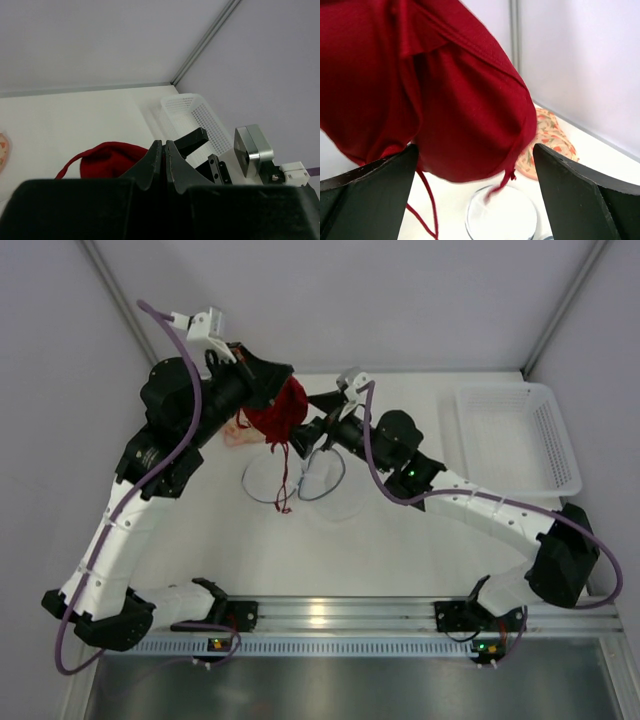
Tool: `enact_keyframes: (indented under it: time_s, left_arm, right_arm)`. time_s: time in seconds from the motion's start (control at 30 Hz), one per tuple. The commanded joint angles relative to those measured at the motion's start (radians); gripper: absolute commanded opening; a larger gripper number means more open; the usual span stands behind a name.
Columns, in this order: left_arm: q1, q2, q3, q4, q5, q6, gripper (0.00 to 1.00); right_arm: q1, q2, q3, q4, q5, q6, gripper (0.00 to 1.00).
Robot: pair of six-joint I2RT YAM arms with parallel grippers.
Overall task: Place the bra in the laundry bag and zip it closed
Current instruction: Adjust the bra.
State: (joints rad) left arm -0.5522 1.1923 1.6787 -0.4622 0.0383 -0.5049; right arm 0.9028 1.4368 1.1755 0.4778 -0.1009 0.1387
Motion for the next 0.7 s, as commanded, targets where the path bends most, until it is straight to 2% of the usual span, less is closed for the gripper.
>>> enact_keyframes:
  time_s: [0.0,0.13,0.37,0.53,0.67]
  left_arm:
    - [0.001,-0.023,-0.011,0.106,0.023,-0.038,0.0]
    - [0.0,-0.02,-0.028,0.105,-0.028,-0.032,0.0]
    - [0.0,-0.017,-0.059,0.106,-0.103,-0.014,0.0]
    - [0.0,-0.034,-0.076,0.12,-0.103,-0.026,0.0]
    - [0.0,-0.039,-0.083,0.126,-0.092,-0.032,0.0]
  right_arm:
    - [0.028,0.007,0.064,0.119,0.083,0.067,0.99]
    - [0.054,0.036,0.102,0.12,0.093,0.113,0.99]
    - [0.09,0.017,0.076,0.142,0.161,0.162,0.99]
    - [0.096,0.008,0.067,0.156,0.24,0.213,0.99]
    - [0.113,0.063,0.145,0.102,0.283,0.205,0.99]
